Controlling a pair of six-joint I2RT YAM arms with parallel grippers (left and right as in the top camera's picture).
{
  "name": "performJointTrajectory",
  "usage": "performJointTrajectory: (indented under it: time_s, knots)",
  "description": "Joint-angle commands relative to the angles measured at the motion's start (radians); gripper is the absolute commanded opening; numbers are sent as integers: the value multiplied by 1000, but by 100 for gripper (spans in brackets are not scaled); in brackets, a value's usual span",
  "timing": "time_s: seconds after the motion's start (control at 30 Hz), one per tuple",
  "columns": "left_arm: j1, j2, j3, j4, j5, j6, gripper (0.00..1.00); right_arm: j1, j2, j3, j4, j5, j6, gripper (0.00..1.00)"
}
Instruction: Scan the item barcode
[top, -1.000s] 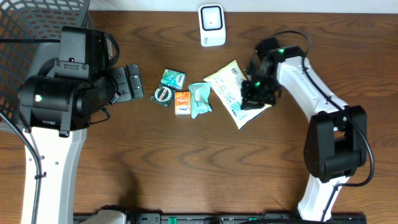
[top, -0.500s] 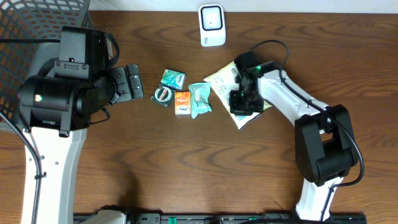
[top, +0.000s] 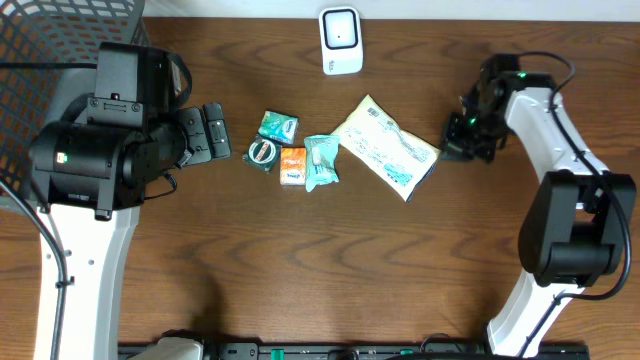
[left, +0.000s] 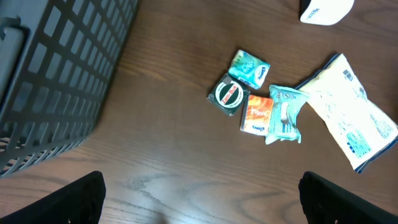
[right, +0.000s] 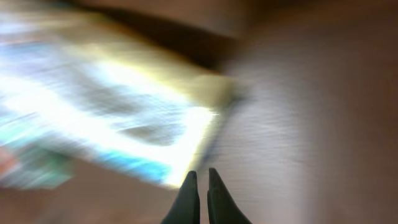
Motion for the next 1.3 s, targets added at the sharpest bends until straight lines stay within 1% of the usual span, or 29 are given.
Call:
performJointTrajectory:
  time_s: [0.0, 0.1, 0.2, 0.27, 0.33, 0.37, 0.43, 0.5, 0.67, 0.73, 0.8, 0.93, 1.07, 1.17, 1.27]
  knots:
    - [3, -2, -6, -4, 6, -5, 98, 33, -23, 19, -10, -393, -183, 1]
    - [3, -2, -6, -4, 6, -5, 98, 82, -23, 15, 13, -353, -184, 1]
    - [3, -2, -6, -4, 6, -5, 98, 150, -21, 14, 87, -252, -167, 1]
    - [3, -2, -6, -4, 6, -5, 98, 200, -21, 11, 153, -159, -60, 1]
    - [3, -2, -6, -4, 6, -5, 98, 247, -21, 3, 222, -33, 108, 1]
    - [3, -2, -6, -4, 6, -5, 98, 262, -21, -1, 243, 18, 166, 1]
    - [3, -2, -6, -4, 6, -5, 98, 291, -21, -12, 282, 126, 252, 2]
    - [3, -2, -6, -4, 6, -5, 98, 307, -21, -26, 304, 181, 288, 4]
    - [3, -2, -6, -4, 6, -5, 98, 318, -21, -93, 365, 202, 290, 4]
    - [3, -2, -6, -4, 6, -5, 98, 314, -21, -134, 372, 215, 290, 1]
    - [3, -2, -6, -4, 6, -5, 98, 306, -21, -171, 368, 214, 290, 1]
    - [3, -2, -6, -4, 6, -5, 98, 273, -21, -221, 295, 267, 282, 1]
    - [3, -2, -6, -4, 6, -5, 98, 223, -26, -220, 182, 374, 282, 1]
    - [3, -2, -6, -4, 6, -5, 98, 172, -39, -219, 135, 472, 278, 1]
    - [3, -2, -6, -4, 6, -5, 98, 105, -62, -202, 96, 538, 237, 1]
